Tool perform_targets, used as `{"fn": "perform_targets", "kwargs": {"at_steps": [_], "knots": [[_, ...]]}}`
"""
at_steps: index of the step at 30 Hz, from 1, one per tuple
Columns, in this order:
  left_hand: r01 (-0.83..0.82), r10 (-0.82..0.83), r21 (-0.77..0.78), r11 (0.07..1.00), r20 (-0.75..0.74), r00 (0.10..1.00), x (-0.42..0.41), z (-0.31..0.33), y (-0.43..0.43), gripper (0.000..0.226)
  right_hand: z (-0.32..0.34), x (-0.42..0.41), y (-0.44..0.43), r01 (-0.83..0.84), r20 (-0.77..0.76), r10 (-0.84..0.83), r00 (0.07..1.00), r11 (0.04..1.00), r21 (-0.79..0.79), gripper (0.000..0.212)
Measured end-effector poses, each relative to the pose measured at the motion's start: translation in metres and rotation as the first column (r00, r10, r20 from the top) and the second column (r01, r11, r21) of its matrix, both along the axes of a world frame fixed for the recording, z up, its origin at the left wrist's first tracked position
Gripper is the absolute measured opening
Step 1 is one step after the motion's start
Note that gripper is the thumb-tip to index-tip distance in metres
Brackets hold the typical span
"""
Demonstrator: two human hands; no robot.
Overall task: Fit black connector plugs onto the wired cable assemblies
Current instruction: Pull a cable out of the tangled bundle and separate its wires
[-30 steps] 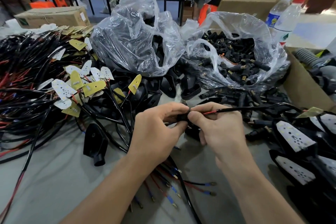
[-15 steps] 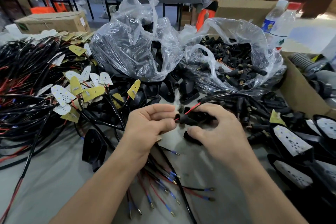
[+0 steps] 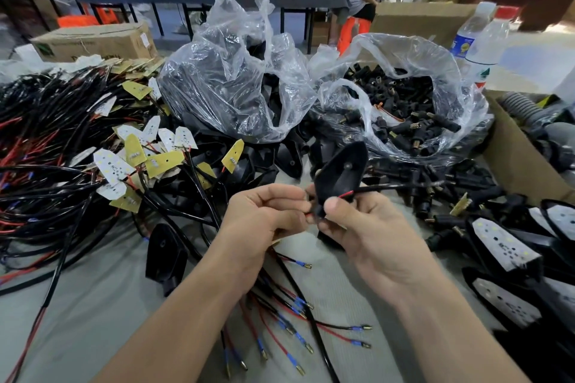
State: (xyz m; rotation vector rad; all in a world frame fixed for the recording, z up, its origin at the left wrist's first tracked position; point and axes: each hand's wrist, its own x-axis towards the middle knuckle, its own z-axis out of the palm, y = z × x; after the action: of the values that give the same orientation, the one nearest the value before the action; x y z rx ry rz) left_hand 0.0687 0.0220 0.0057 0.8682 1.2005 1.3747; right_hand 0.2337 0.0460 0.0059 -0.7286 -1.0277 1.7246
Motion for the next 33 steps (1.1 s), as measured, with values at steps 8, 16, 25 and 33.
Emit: {"fn": "perform_targets", "kwargs": {"at_steps": [8, 16, 25, 33], "knots": [[-0.129, 0.127, 0.003, 0.992, -0.182, 0.975, 0.000, 0.004, -0.001, 0.050, 0.008, 0.027, 0.013, 0.245, -0.030, -0.247, 0.969, 0.968, -0.059, 0.037], [0.196, -0.189, -0.041, 0.980, -0.519, 0.834, -0.003, 0.008, -0.004, 0.040, 0.009, 0.024, 0.010, 0.072, -0.012, -0.072, 0.997, 0.997, -0.028, 0.042], [0.631, -0.597, -0.115, 0.767, -0.487, 0.638, -0.040, 0.025, -0.007, 0.021, 0.018, 0.043, 0.029, 0.398, -0.273, -0.508, 0.817, 0.839, -0.372, 0.017], [0.888, -0.884, -0.110, 0.447, -0.209, 0.419, -0.069, 0.028, -0.007, 0.026, 0.010, 0.017, 0.011, 0.046, -0.043, -0.056, 0.997, 0.978, -0.203, 0.046]]}}
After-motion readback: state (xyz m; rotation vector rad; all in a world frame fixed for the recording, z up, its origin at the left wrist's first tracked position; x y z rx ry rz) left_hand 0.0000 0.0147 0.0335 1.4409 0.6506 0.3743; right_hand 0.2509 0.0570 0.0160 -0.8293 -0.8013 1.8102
